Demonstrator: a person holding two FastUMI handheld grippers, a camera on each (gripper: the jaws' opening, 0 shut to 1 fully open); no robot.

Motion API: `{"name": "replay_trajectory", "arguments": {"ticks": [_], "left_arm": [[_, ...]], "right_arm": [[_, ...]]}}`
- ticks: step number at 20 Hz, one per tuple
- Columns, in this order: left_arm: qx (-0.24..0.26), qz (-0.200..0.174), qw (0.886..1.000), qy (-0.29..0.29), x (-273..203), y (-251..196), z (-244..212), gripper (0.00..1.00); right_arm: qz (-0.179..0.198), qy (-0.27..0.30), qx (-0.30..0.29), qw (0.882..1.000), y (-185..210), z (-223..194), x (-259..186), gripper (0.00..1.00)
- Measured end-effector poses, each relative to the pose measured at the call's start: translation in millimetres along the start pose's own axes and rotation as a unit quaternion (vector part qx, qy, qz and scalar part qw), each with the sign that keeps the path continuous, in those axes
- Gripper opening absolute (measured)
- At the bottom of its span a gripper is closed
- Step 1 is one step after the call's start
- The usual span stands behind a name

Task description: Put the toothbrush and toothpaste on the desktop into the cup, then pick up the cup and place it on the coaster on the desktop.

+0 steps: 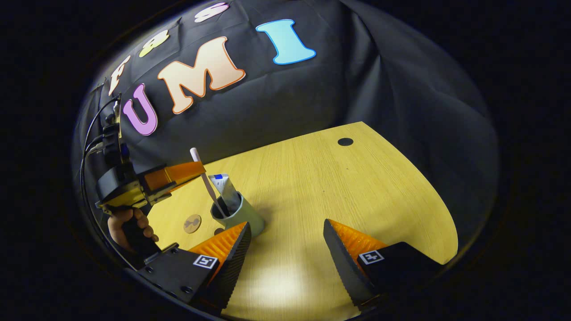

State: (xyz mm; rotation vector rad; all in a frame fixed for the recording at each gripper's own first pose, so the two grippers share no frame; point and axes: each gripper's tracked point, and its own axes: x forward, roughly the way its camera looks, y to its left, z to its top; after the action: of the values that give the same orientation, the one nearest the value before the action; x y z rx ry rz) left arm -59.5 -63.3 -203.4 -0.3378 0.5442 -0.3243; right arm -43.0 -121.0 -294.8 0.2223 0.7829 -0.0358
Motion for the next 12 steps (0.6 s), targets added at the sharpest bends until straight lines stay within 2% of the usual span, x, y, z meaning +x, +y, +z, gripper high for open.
{"name": "replay_trajectory", "arguments": {"ticks": [7, 8, 10, 12], "left_arm": [[0.026, -0.024, 0.999, 0.04, -30.2, -6.3, -26.3, 0.05], [0.03, -0.024, 0.998, 0.042, -34.3, -4.2, -25.9, 0.15], [0.038, -0.02, 0.998, 0.037, -44.7, 3.2, -21.7, 0.48], [0.053, 0.0, 0.998, 0.021, -54.7, 19.2, -14.8, 0.82]], "right_arm": [[0.022, 0.018, -0.013, 0.999, 30.2, -2.4, 10.3, 0.99], [0.024, 0.024, -0.016, 0.999, 35.4, -1.5, 12.2, 0.99], [0.033, 0.036, -0.02, 0.999, 46.5, -2.2, 15.5, 0.99], [0.04, 0.052, -0.024, 0.998, 59.8, -3.5, 18.7, 0.98]]}}
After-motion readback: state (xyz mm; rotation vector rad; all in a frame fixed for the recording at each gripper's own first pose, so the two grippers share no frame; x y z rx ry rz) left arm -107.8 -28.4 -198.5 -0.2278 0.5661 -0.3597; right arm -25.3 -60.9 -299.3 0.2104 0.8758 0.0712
